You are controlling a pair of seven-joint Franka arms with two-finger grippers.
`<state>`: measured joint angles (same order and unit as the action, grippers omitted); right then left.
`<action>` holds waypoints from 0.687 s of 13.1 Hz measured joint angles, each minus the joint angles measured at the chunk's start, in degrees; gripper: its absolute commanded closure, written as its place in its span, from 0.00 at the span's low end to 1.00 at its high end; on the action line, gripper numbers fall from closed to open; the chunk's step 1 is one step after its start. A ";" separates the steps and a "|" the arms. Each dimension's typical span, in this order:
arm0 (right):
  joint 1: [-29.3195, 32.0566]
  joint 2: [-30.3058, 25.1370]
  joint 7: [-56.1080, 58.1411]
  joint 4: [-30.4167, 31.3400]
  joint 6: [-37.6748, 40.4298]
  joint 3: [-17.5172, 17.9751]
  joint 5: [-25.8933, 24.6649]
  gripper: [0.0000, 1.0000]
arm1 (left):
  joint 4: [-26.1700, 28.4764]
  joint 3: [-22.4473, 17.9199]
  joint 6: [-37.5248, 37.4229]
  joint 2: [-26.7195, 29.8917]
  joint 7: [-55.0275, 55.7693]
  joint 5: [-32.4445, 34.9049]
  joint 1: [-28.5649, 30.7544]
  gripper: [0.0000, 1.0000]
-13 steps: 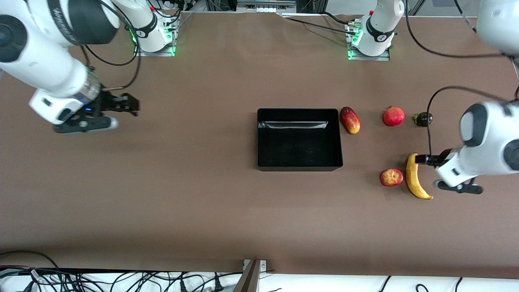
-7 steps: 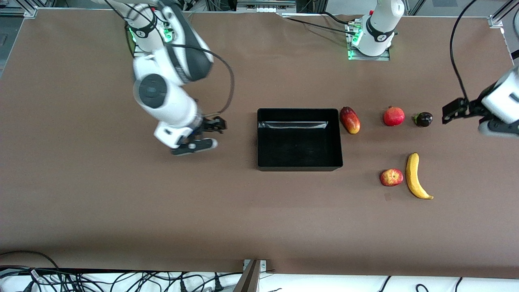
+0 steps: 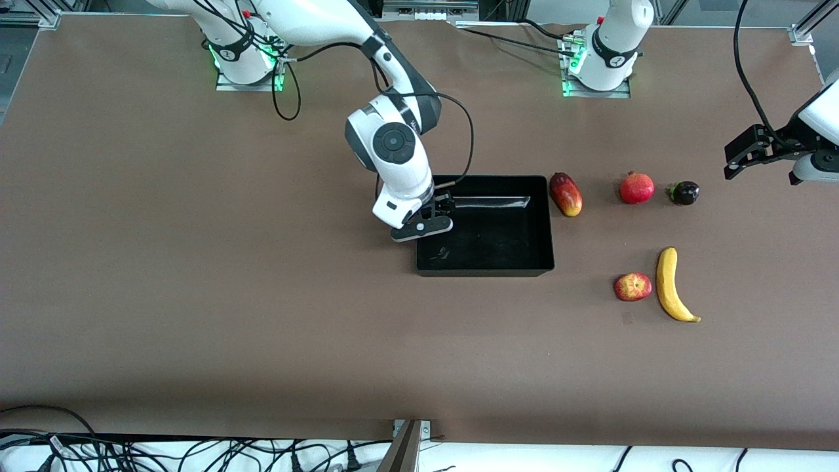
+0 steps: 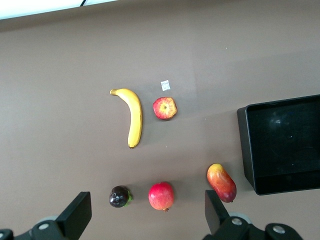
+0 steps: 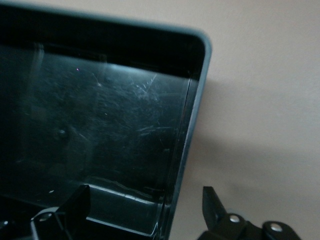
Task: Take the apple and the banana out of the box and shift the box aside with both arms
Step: 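Close the right gripper on the rim of the black tray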
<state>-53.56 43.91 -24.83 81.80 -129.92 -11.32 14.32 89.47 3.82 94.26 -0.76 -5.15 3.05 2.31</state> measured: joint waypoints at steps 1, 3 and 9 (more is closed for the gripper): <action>-0.04 0.81 -0.01 -0.06 -0.17 -0.02 -1.14 0.49 | 0.00 0.04 0.00 0.15 0.00 0.00 -0.09 0.00; 0.01 1.42 -0.01 -0.14 -0.23 -0.32 -2.03 0.92 | 0.00 0.06 0.00 0.30 0.00 0.00 -0.11 0.00; 0.69 1.29 -0.85 -1.06 0.92 -1.24 -2.00 1.00 | 0.38 0.03 0.00 0.30 0.00 -0.05 -0.09 0.00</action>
<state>-52.88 45.21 -25.68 80.74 -129.00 -12.55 12.32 89.85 3.85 94.26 -0.45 -5.15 3.00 2.22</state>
